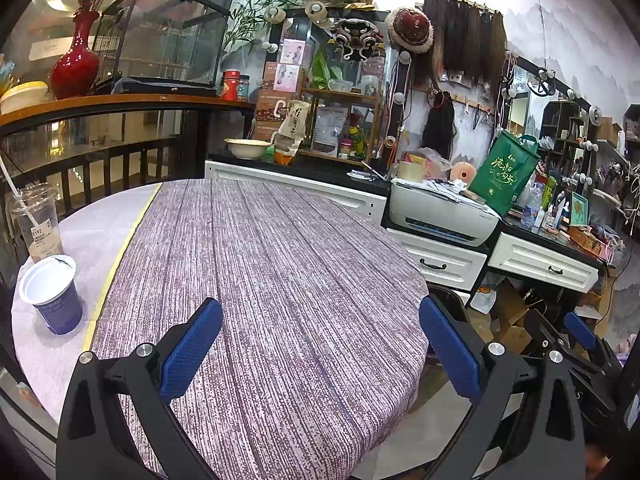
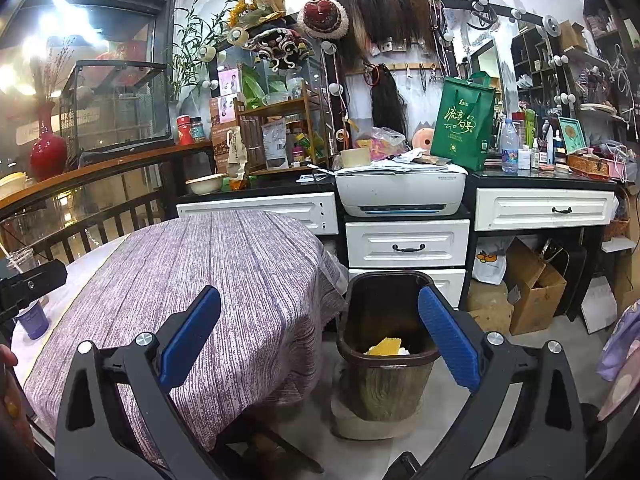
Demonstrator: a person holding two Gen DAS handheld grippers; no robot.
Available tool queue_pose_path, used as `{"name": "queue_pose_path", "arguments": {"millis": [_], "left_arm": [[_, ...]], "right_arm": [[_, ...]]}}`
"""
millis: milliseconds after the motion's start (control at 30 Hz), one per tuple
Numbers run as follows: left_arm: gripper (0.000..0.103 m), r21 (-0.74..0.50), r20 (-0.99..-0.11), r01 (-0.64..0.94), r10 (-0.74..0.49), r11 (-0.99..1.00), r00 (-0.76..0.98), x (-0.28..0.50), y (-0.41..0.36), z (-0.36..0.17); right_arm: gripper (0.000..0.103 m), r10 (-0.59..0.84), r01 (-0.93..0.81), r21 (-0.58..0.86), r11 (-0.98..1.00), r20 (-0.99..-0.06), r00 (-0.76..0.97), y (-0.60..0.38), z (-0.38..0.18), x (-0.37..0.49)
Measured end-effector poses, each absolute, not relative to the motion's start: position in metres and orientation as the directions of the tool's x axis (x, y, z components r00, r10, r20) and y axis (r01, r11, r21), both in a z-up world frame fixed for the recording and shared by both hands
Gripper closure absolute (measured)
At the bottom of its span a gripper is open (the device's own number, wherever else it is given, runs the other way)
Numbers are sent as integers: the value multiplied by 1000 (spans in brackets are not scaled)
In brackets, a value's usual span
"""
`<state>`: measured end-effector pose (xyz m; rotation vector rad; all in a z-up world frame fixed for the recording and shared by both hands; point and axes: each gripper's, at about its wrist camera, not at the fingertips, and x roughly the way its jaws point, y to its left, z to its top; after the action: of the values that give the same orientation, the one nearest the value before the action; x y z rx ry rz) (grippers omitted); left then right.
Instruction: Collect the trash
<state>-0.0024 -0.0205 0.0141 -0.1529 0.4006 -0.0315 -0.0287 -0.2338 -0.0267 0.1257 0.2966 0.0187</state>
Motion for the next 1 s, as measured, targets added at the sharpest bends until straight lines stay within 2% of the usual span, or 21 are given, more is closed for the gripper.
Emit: {"name": "queue_pose_path", "arguments": {"millis": [1000], "left_arm": [[6, -168, -405, -4, -65, 986, 912, -2, -24, 11]], "right_arm": [[6, 40, -4, 119, 993, -303, 952, -232, -29, -28]]}}
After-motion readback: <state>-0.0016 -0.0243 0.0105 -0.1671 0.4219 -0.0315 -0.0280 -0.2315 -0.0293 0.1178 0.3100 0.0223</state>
